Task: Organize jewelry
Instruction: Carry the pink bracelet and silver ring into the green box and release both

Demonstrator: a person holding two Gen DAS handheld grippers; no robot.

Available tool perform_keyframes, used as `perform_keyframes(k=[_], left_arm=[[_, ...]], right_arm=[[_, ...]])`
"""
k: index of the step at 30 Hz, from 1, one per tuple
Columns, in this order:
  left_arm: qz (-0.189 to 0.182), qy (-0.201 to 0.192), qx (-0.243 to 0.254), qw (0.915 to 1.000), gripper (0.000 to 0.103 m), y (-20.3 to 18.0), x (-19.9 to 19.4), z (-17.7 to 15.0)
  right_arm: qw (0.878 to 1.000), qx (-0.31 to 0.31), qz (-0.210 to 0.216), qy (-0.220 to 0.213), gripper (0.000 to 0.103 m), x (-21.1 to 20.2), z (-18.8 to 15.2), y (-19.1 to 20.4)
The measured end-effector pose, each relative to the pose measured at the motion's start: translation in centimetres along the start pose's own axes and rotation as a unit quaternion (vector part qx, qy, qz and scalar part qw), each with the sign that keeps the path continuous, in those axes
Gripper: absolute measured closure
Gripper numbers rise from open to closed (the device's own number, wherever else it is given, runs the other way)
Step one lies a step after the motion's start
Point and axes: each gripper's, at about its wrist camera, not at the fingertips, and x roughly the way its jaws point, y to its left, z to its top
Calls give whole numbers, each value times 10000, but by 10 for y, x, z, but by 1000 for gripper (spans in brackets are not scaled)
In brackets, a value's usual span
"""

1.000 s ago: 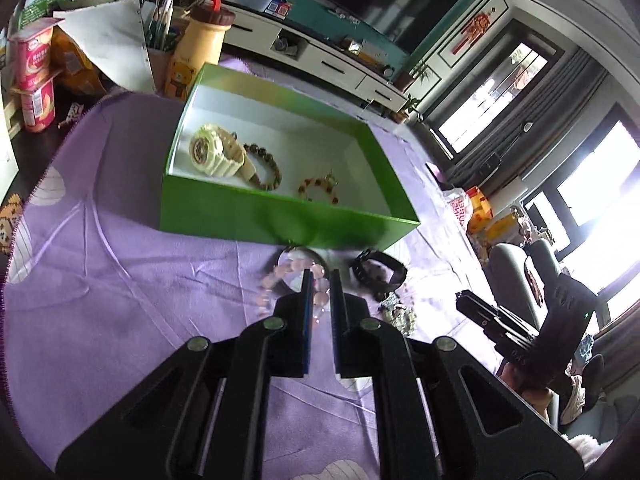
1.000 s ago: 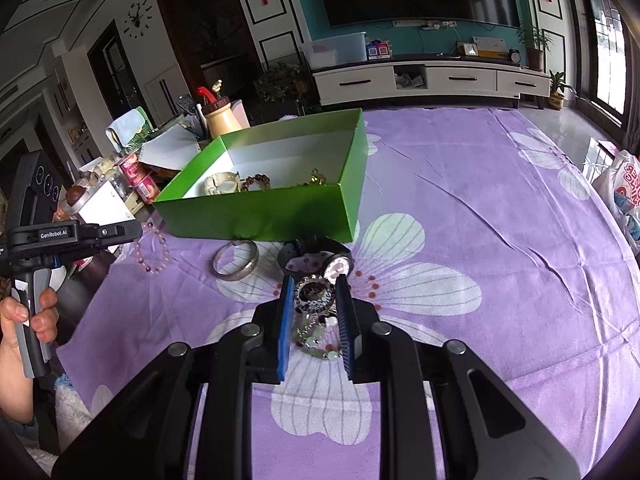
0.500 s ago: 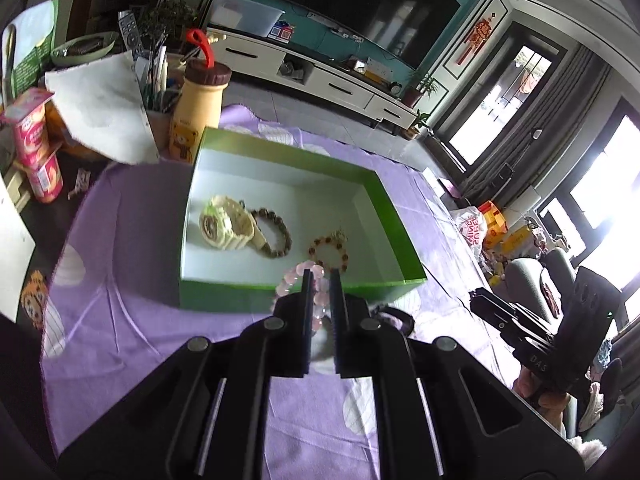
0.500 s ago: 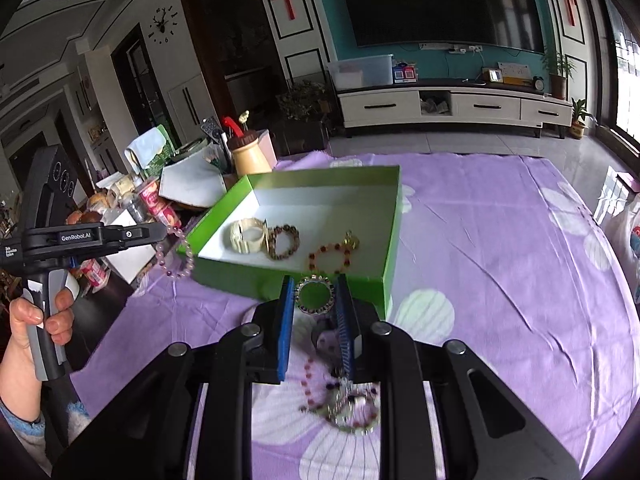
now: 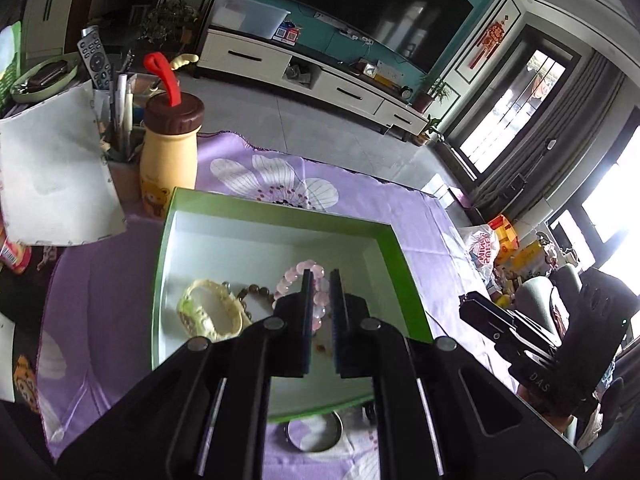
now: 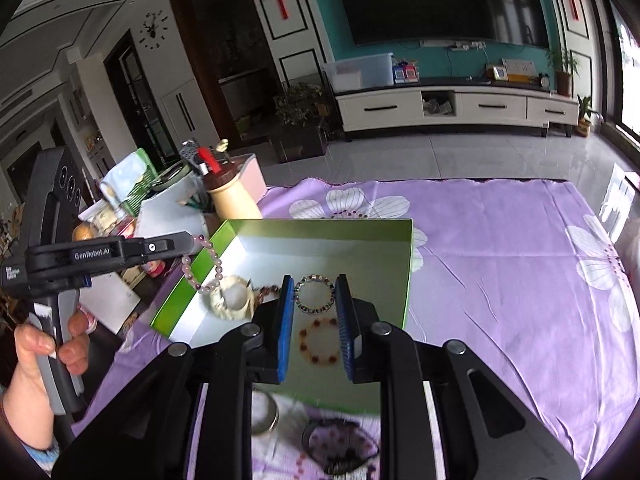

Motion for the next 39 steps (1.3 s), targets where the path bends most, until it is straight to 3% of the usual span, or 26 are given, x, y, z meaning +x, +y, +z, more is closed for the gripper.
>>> perform_keyframes(k=[18, 27, 28, 30, 32, 39], left_arm=[[455, 655, -90, 9968, 96, 8, 120, 32], [660, 896, -1, 9938, 95, 10, 149, 30], [668, 888, 20, 9938, 93, 9, 148, 30], [674, 846, 55, 9941, 73, 5, 145, 31], [692, 756, 104, 9947, 60, 2, 138, 31], [667, 542, 246, 9960, 44, -7, 108, 25]], right_arm=[[9937, -16, -463, 1019, 82, 112, 23, -12], [9914, 131, -541, 1184, 78, 131, 23, -22], [9918, 150, -542, 1152, 76, 129, 23, -23], [9924, 200, -548, 1083, 70, 126, 25, -27], [9932, 299, -501, 1007, 68, 118, 26, -30], [9966, 345, -370, 648, 68, 74, 22, -34]])
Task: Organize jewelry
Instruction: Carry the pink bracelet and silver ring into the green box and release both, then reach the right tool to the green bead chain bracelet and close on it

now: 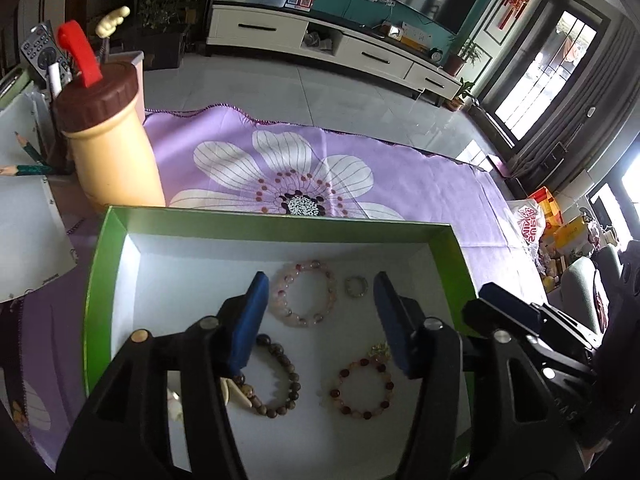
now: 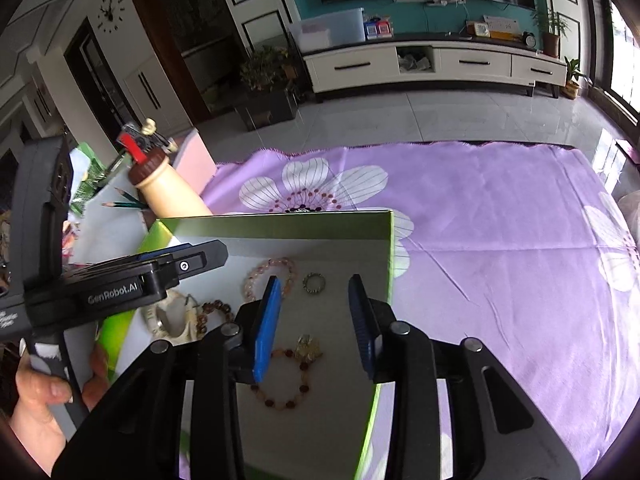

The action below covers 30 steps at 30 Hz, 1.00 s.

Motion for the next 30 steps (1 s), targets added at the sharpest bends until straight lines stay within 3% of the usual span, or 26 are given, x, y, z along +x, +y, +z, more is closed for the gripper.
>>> perform_keyframes(k=[12, 21, 30], left_arm=[[69, -494, 101, 9987, 13, -2, -86, -54], [299, -446, 336, 9980, 9, 1, -131, -127], [433, -249, 423, 9979, 9, 2, -149, -205]], right_arm=[[9993, -143, -36, -334, 68, -87, -60, -4], [9997, -82, -141, -177, 68, -128, -119, -8], [9991, 200, -198, 311, 68, -129, -185, -7]])
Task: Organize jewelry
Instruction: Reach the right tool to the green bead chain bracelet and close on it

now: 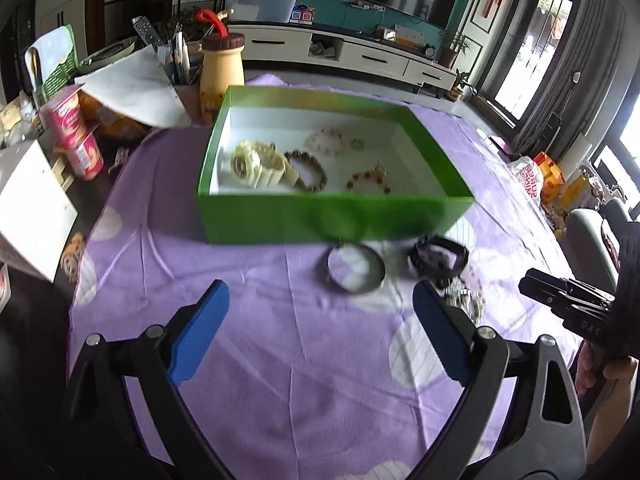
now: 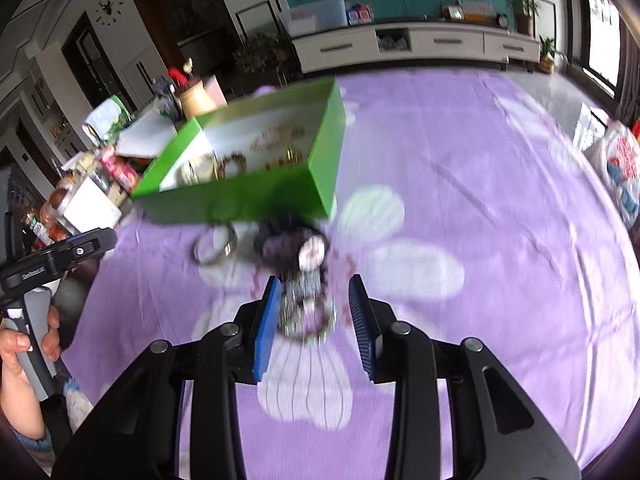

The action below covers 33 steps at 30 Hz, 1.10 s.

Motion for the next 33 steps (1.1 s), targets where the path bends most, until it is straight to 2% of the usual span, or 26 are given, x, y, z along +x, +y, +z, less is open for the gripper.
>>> perform_keyframes(k=[7, 14, 24, 25, 27, 30, 31, 32, 33], left_arm=[[-117, 213, 108, 9996, 9, -7, 3, -36], [-229, 377, 61, 9990, 9, -4, 9, -53], [-312, 500, -9, 9983, 9, 0, 19, -52], [-328, 498, -17, 9982, 9, 1, 20, -52], [-353, 506, -22, 9981, 9, 1, 23, -50], [-402, 524, 6, 9978, 9, 0, 27, -47], [-409, 528, 21, 9978, 9, 0, 28, -46], [-414, 530, 49, 9977, 9, -1, 30, -44], [-426, 530, 86, 9976, 9, -3, 31, -43]], right_arm=[[9995, 59, -103, 284, 68, 23, -34, 0], [9970, -740, -7, 215, 68, 38, -39, 21], [9829, -1800, -200, 319, 68, 67, -30, 41], [9825, -1831, -177, 308, 73, 68, -30, 43], [9819, -1874, -139, 245, 89, 68, -32, 45], [9822, -1862, -52, 232, 90, 68, -34, 48], [9845, -1740, 23, 238, 91, 67, -34, 45], [9867, -1601, 118, 243, 96, 66, -33, 43], [9906, -1312, 325, 204, 96, 61, -31, 38]])
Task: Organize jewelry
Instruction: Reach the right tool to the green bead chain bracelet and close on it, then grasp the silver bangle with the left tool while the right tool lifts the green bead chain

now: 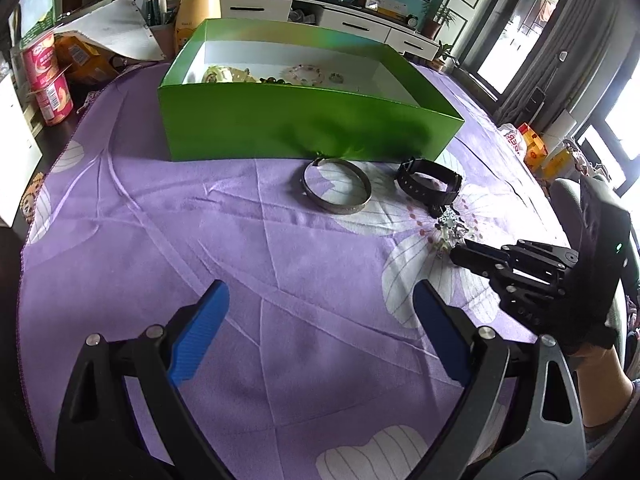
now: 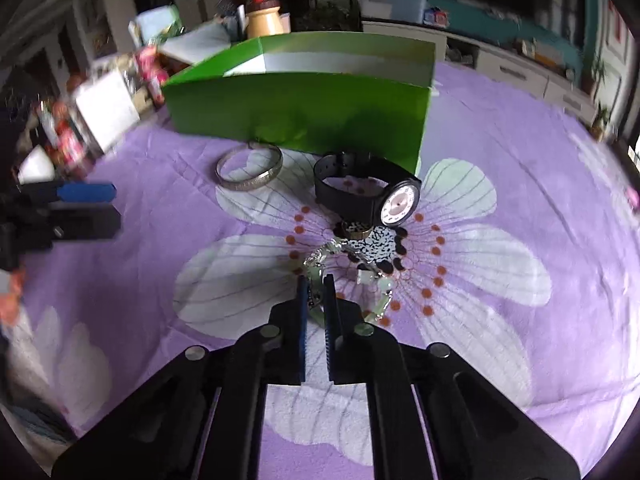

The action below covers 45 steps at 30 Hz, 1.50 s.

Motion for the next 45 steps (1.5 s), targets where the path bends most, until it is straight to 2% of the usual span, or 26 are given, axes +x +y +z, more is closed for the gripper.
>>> perform_keyframes(k=[3, 7, 10, 16, 18, 22, 26, 28, 32, 37, 42, 45], left_arm=[[-13, 6, 106, 9999, 9, -4, 5, 6], [-13, 7, 364, 9993, 9, -15, 16, 19], [-14, 37, 584, 9983, 14, -26, 26, 30], [60, 252, 1027, 9944, 32, -45, 53, 52], [51, 351, 1089, 9934, 46, -48, 63, 58], [44, 429, 1259, 9911, 61, -54, 74, 64], [152, 625, 1399, 9881, 82, -56, 90, 68], [214, 631, 1523, 9861, 83, -58, 93, 68], [351, 687, 1647, 9833, 92, -60, 95, 69], [276, 661, 1442, 9870, 100, -56, 92, 65], [-170, 454, 696, 9964, 100, -40, 70, 57], [-406, 315, 318, 9982, 100, -29, 55, 53]], right_arm=[[9949, 643, 566, -538, 96, -27, 4, -14], [9905, 891, 622, -846, 96, -45, 10, -24], [9862, 1068, 781, -998, 96, -54, 9, -32], [9838, 1250, 815, -992, 96, -51, 4, -42], [9838, 1294, 793, -952, 96, -49, 3, -45], [9837, 1347, 760, -918, 96, -47, 1, -50], [9832, 1383, 755, -926, 96, -47, -1, -53], [9835, 1376, 729, -923, 96, -46, -2, -53], [9833, 1397, 718, -916, 96, -45, -3, -55], [9834, 1372, 737, -927, 96, -47, -3, -51], [9841, 1307, 755, -933, 96, -51, -3, -46], [9844, 1267, 777, -940, 96, -54, -2, -43]])
